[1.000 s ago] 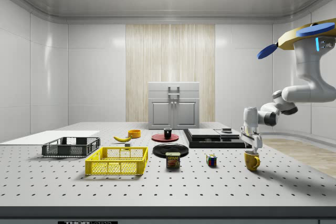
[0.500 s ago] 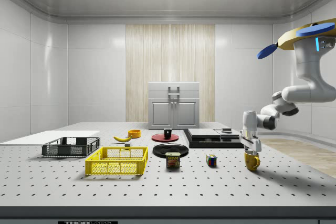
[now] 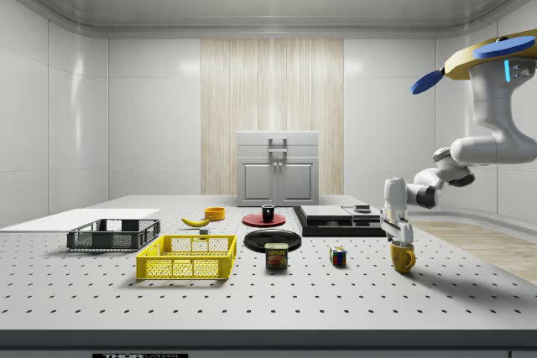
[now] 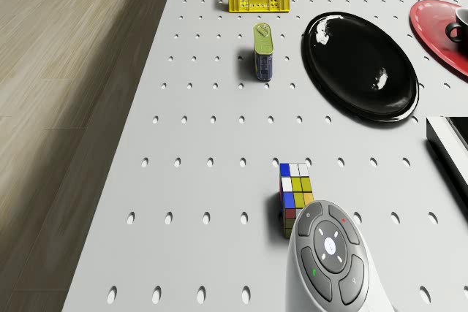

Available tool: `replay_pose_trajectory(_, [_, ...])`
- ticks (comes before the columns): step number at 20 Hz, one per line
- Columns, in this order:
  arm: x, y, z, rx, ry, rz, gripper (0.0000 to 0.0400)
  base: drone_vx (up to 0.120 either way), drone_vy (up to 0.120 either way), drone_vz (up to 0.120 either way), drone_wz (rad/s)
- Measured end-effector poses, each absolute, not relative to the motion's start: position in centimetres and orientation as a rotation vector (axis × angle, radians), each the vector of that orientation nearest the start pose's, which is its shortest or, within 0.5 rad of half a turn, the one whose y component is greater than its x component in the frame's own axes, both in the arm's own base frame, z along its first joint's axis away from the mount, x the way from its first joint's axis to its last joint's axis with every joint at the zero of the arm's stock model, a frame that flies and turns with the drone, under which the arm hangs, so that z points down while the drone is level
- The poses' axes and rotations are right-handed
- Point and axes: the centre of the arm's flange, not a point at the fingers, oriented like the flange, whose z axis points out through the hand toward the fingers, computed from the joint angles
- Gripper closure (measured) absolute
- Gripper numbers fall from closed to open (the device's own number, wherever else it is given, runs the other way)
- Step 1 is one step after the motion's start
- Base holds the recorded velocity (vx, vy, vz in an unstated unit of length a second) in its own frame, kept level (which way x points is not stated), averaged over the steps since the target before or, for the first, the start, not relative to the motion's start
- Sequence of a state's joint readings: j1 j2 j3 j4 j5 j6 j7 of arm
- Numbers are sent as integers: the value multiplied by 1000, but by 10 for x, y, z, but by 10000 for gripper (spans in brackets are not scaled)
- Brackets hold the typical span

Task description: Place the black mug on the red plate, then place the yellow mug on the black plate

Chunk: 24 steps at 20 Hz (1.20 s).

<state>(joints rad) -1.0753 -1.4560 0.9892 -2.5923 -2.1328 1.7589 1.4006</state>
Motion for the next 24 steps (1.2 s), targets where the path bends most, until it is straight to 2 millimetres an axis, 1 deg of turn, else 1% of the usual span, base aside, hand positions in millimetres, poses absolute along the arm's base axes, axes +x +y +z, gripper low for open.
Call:
replay_pose_trajectory(11, [332, 98, 631, 1, -2, 786, 0, 0, 0, 0, 0])
replay_pose_trajectory(20, [329, 98, 629, 1, -2, 786, 0, 0, 0, 0, 0])
replay_pose_trajectory(21, [329, 98, 629, 1, -2, 786, 64, 0, 0, 0, 0])
replay_pose_trajectory(22, [329, 98, 629, 1, -2, 786, 114, 0, 0, 0, 0])
replay_pose_trajectory(23, [329, 98, 629, 1, -2, 786, 153, 0, 0, 0, 0])
replay_pose_trajectory(24, [329, 98, 629, 1, -2, 786, 183, 0, 0, 0, 0])
